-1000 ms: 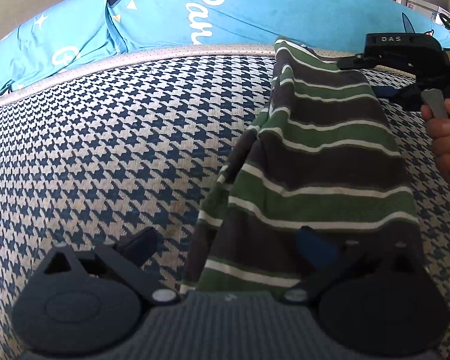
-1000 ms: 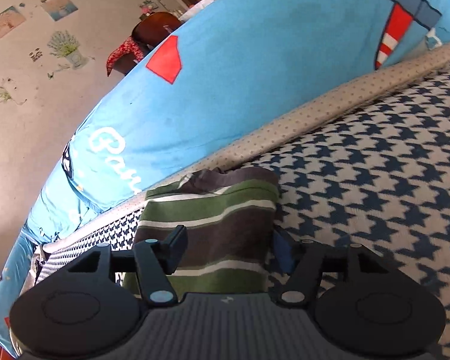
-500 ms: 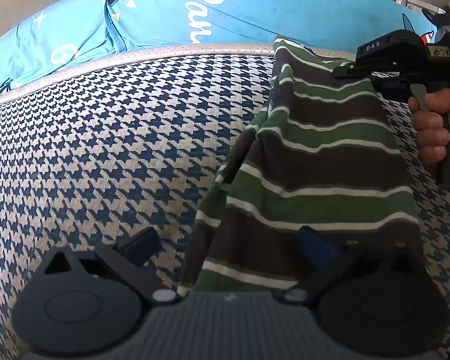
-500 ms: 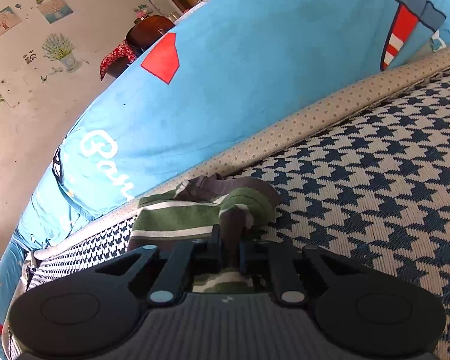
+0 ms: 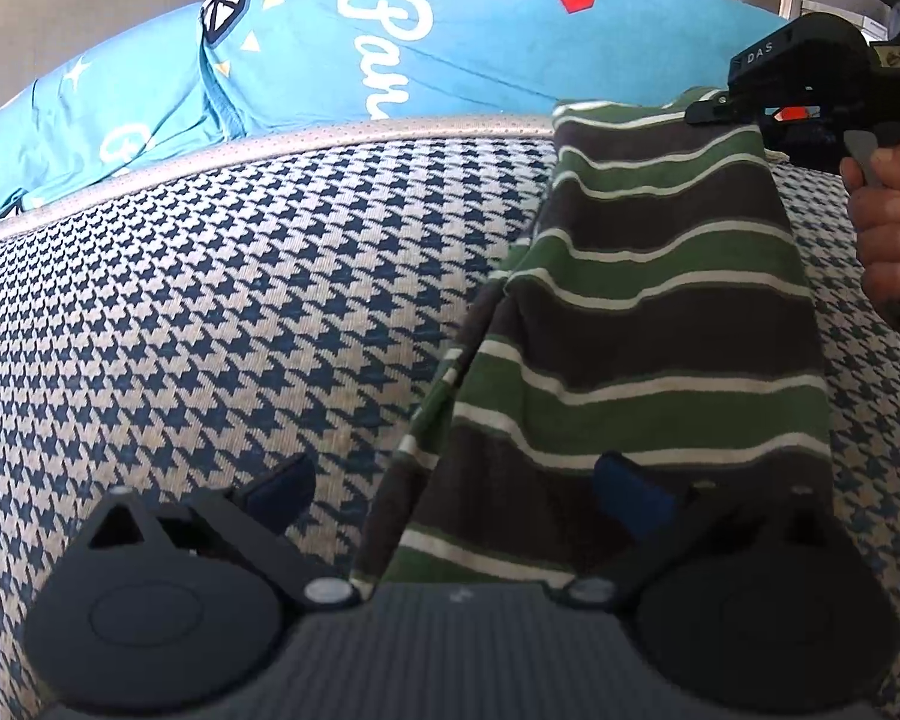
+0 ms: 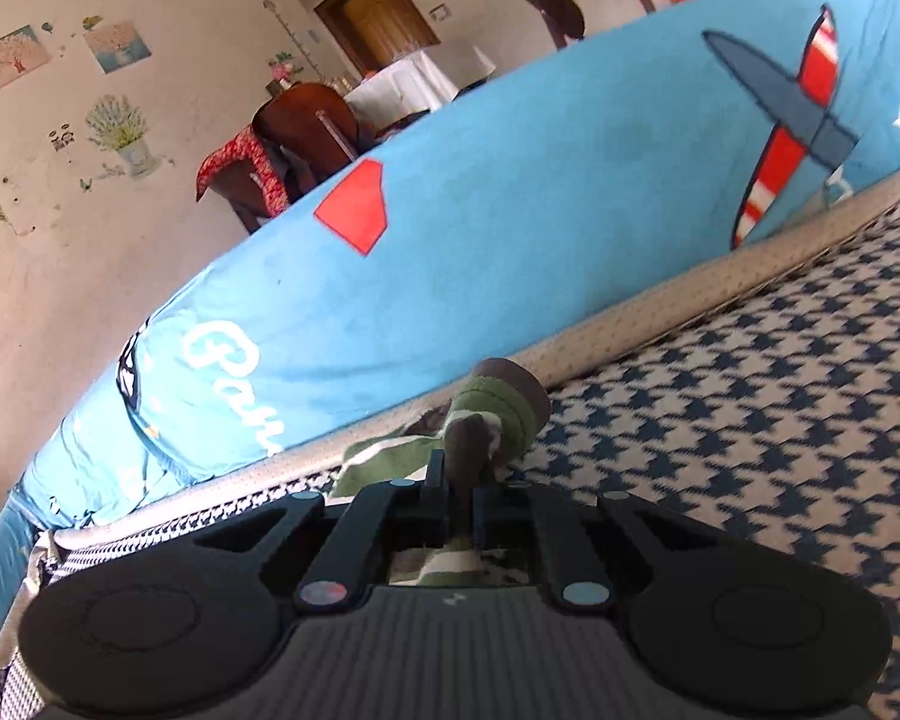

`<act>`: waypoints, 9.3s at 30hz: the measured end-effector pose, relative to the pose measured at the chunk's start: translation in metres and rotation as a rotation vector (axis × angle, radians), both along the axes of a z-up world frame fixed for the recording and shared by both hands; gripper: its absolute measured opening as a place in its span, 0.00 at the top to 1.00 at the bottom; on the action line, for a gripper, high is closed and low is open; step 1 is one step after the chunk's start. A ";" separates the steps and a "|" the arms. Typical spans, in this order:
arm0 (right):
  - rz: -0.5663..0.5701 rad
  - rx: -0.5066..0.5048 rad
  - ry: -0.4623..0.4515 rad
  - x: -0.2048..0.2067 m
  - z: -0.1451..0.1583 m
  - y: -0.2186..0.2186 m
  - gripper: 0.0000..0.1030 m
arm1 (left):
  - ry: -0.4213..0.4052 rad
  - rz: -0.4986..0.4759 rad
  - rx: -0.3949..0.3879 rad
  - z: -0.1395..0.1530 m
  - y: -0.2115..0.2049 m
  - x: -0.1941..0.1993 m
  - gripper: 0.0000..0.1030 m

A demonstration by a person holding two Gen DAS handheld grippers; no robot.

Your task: Fold clothes

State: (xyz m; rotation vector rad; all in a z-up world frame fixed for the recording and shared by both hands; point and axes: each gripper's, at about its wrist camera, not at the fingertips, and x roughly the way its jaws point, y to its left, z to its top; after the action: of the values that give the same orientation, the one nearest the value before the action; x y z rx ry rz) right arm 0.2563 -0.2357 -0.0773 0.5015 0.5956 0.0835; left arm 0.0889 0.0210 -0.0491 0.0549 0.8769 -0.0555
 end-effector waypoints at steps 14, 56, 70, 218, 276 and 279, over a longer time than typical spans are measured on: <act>-0.216 -0.059 -0.027 -0.044 0.031 -0.070 0.91 | -0.061 -0.073 0.032 0.003 -0.018 -0.008 0.00; -0.295 -0.158 0.069 -0.172 0.062 -0.091 0.54 | -0.102 -0.172 0.089 0.005 -0.046 -0.037 0.00; -0.171 -0.146 0.109 -0.220 0.043 -0.048 0.54 | -0.117 -0.168 0.077 0.011 -0.033 -0.059 0.00; 0.257 -0.311 0.054 -0.267 -0.022 0.119 0.86 | 0.093 -0.040 -0.477 -0.007 0.018 -0.035 0.53; 0.465 -0.061 0.027 -0.233 0.008 0.175 0.88 | -0.012 0.070 -0.490 0.045 0.091 -0.044 0.89; 0.509 -0.022 0.035 -0.223 0.007 0.189 0.88 | -0.010 0.083 -0.477 0.050 0.107 -0.038 0.89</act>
State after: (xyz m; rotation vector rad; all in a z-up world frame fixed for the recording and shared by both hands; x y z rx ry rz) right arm 0.0337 -0.0465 -0.0702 0.3209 0.7474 0.5508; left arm 0.0508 0.1276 0.0006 -0.4267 0.8360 -0.1856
